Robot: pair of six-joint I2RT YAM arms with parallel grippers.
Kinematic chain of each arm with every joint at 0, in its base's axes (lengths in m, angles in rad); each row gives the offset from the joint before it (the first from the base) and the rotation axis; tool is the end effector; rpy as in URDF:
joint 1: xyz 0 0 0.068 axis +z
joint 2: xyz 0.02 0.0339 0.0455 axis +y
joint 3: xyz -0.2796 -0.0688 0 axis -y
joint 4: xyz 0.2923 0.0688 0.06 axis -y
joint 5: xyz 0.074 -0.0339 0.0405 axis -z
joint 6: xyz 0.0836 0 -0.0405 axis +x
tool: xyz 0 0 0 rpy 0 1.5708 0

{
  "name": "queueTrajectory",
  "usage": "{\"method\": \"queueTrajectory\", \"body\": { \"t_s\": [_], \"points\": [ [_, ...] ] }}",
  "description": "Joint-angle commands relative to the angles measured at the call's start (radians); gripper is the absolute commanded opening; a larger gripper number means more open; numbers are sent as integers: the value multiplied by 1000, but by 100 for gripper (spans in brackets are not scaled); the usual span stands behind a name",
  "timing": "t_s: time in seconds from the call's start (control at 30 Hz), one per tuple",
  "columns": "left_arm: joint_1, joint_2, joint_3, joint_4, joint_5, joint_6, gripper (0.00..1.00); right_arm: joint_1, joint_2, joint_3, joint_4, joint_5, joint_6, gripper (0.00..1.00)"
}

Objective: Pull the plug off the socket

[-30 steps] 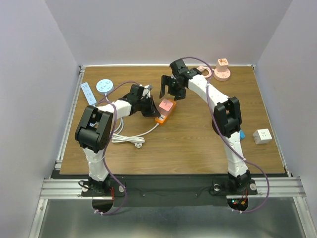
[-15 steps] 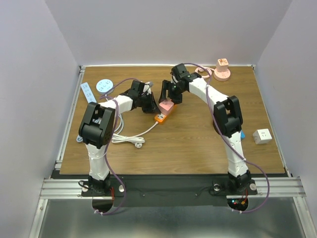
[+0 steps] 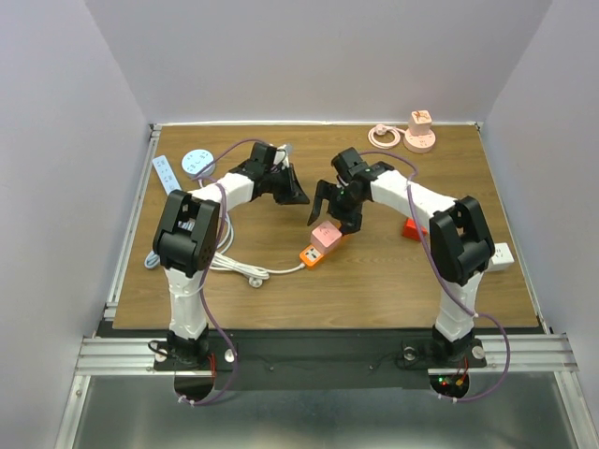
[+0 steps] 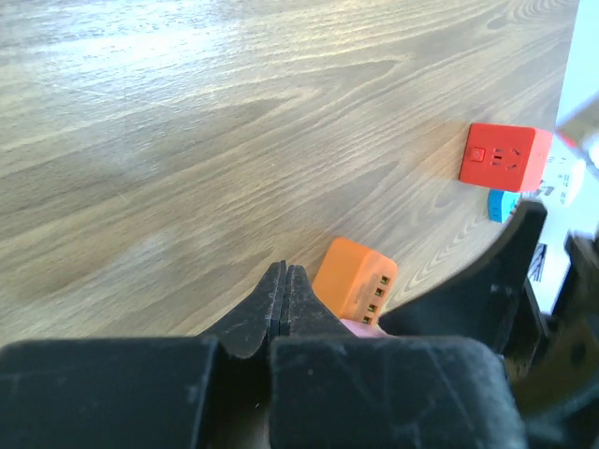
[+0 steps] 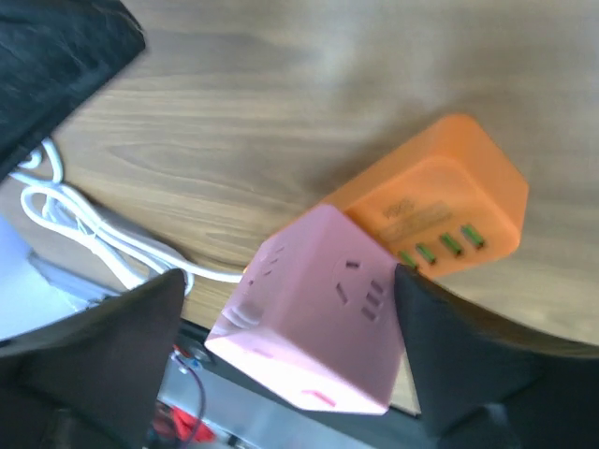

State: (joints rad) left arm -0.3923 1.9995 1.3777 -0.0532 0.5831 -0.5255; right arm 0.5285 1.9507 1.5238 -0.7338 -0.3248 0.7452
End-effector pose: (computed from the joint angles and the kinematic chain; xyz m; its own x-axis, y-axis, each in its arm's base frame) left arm 0.4638 -0.2417 0.1565 -0.8589 -0.0978 -0.5028 0.3300 0.6449 -0.6893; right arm 0.3973 0.2629 0.1662 -0.9806 0.1716 -0.0946 0.1051 0.8679 0.4855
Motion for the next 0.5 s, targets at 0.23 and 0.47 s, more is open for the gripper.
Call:
{"method": "queueTrajectory", "body": {
  "t_s": [0.23, 0.47],
  "points": [
    [17, -177, -110, 13, -29, 15, 0, 11, -72, 124, 16, 225, -272, 100],
    [17, -301, -244, 32, -37, -5, 0, 16, -96, 122, -65, 167, -568, 100]
  ]
}}
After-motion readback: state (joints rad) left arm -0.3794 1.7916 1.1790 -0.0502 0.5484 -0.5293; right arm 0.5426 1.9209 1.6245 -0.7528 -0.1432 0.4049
